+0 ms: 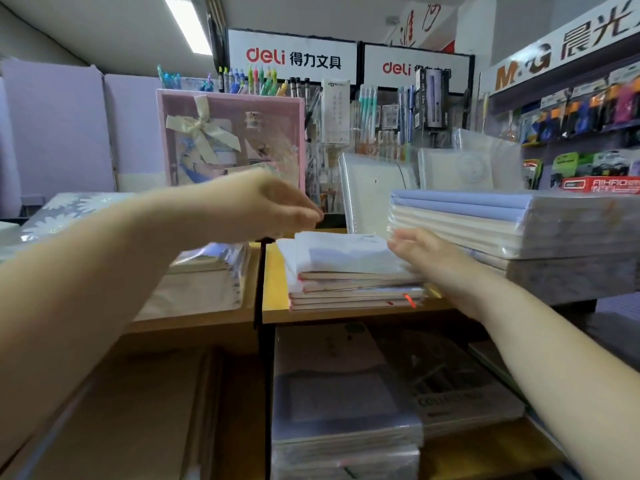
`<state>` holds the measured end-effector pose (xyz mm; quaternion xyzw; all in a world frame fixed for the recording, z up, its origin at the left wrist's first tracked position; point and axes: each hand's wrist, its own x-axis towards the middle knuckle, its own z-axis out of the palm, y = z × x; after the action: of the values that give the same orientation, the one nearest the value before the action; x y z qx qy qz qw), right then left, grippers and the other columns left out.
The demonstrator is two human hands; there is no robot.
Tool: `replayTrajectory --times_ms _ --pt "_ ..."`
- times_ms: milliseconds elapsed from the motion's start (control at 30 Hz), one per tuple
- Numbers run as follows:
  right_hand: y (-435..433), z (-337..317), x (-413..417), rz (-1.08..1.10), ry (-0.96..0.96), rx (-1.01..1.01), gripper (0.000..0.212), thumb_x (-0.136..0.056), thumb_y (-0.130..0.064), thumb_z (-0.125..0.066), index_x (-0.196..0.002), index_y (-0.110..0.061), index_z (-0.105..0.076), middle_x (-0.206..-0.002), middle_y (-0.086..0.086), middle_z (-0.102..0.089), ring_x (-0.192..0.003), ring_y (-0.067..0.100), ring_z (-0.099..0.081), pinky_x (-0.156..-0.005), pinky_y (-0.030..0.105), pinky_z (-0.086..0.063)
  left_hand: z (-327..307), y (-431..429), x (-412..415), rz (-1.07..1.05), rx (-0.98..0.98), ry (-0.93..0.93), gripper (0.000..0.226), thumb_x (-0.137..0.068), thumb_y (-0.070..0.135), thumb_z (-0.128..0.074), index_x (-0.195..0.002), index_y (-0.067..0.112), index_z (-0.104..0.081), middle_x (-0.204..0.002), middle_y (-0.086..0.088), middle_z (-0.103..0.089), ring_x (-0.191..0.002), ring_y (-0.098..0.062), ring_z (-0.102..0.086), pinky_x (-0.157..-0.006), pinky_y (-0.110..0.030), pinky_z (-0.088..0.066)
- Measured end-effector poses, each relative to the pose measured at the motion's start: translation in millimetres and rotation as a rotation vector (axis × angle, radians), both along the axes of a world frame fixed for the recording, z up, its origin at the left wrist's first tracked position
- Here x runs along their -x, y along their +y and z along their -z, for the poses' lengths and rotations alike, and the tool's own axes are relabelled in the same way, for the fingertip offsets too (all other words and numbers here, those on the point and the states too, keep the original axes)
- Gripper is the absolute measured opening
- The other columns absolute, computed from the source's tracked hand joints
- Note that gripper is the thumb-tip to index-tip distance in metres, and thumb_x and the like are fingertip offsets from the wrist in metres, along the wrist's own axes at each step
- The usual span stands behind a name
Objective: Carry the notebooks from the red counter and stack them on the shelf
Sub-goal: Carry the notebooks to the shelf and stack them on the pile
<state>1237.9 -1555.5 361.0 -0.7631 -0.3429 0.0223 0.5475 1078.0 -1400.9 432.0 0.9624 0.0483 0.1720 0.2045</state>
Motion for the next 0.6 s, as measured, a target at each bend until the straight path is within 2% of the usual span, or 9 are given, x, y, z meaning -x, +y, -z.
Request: replayTrajectory --times_ms 67,133,200,233,267,300,400,500,600 --pt "-1.1 7.3 0.5 0.028 -0.046 -0.017 0.058 -0.085 -0.034 -0.054 -0.138 -0.019 -0.036 -0.145 0.004 -0.040 -0.126 0.016 -0.044 -0.109 0.031 -0.032 -32.6 16.9 -15.3 0.014 0.088 -0.068 0.020 -0.087 0.018 -0.049 -0.095 0.030 -0.062 -0.104 0.008 -0.066 -0.079 -0.004 -0.061 -0.073 -0.015 -0.054" --pt "-3.2 8.8 0.1 0.008 -0.036 -0.001 0.060 -0.084 -0.030 -0.057 -0.138 -0.019 -0.036 -0.136 0.000 -0.042 -0.128 0.016 -0.044 -0.107 0.028 -0.032 -51.2 33.6 -36.9 -0.037 0.107 -0.087 0.029 -0.089 0.011 -0.046 -0.114 0.015 -0.059 -0.109 0.001 -0.065 -0.075 -0.007 -0.060 -0.067 -0.018 -0.053" --pt "-8.3 6.9 -2.8 -0.017 0.055 -0.017 0.045 -0.085 -0.025 -0.056 -0.128 -0.020 -0.044 -0.119 -0.005 -0.047 -0.116 0.013 -0.050 -0.099 0.023 -0.033 -53.0 44.3 -60.2 -0.067 0.095 0.024 0.037 -0.092 0.017 -0.043 -0.128 0.009 -0.049 -0.121 -0.011 -0.062 -0.079 -0.012 -0.060 -0.073 -0.023 -0.050" --pt "-10.0 5.9 -5.9 -0.025 0.113 -0.037 0.026 -0.086 -0.024 -0.055 -0.112 -0.021 -0.052 -0.109 -0.008 -0.051 -0.107 0.011 -0.053 -0.097 0.022 -0.034 -48.7 46.2 -71.7 -0.093 0.081 0.119 0.041 -0.093 0.022 -0.041 -0.130 0.007 -0.046 -0.126 -0.014 -0.059 -0.084 -0.016 -0.060 -0.077 -0.025 -0.049" --pt "-11.3 3.5 -5.8 -0.036 0.156 -0.047 0.012 -0.086 -0.025 -0.054 -0.097 -0.021 -0.056 -0.101 -0.009 -0.056 -0.101 0.010 -0.055 -0.099 0.024 -0.035 -41.6 46.1 -81.5 -0.138 0.055 0.226 0.045 -0.094 0.029 -0.038 -0.131 0.005 -0.044 -0.129 -0.016 -0.057 -0.092 -0.021 -0.060 -0.080 -0.027 -0.048" --pt "-11.4 1.5 -8.9 -0.036 0.165 -0.038 0.012 -0.086 -0.030 -0.055 -0.091 -0.020 -0.059 -0.099 -0.007 -0.060 -0.103 0.011 -0.056 -0.104 0.027 -0.036 -32.9 45.5 -88.9 -0.195 0.023 0.338 0.050 -0.094 0.036 -0.035 -0.131 0.004 -0.043 -0.129 -0.016 -0.058 -0.101 -0.025 -0.059 -0.083 -0.029 -0.047" --pt "-8.2 -4.2 -14.6 -0.006 0.107 0.119 0.050 -0.081 -0.046 -0.054 -0.118 -0.012 -0.060 -0.123 0.005 -0.063 -0.119 0.021 -0.054 -0.111 0.039 -0.034 -10.8 43.1 -98.0 -0.310 -0.098 0.610 0.063 -0.089 0.053 -0.030 -0.131 0.007 -0.043 -0.122 -0.015 -0.063 -0.111 -0.028 -0.057 -0.095 -0.034 -0.043" --pt "-3.9 -7.4 -18.2 -0.020 0.131 0.178 0.042 -0.087 -0.034 -0.052 -0.118 -0.007 -0.061 -0.123 0.010 -0.063 -0.116 0.025 -0.057 -0.108 0.037 -0.037 2.0 36.0 -94.8 -0.299 -0.110 0.646 0.070 -0.083 0.061 -0.034 -0.131 0.011 -0.045 -0.127 -0.015 -0.058 -0.115 -0.029 -0.057 -0.100 -0.038 -0.043" --pt "-2.5 -7.5 -14.8 -0.068 0.169 0.176 0.029 -0.087 -0.022 -0.053 -0.106 -0.003 -0.064 -0.110 0.015 -0.066 -0.104 0.029 -0.061 -0.099 0.037 -0.042 12.1 20.4 -92.6 -0.295 0.064 0.554 0.072 -0.082 0.056 -0.045 -0.135 0.009 -0.034 -0.134 -0.019 -0.049 -0.119 -0.032 -0.054 -0.100 -0.040 -0.045"
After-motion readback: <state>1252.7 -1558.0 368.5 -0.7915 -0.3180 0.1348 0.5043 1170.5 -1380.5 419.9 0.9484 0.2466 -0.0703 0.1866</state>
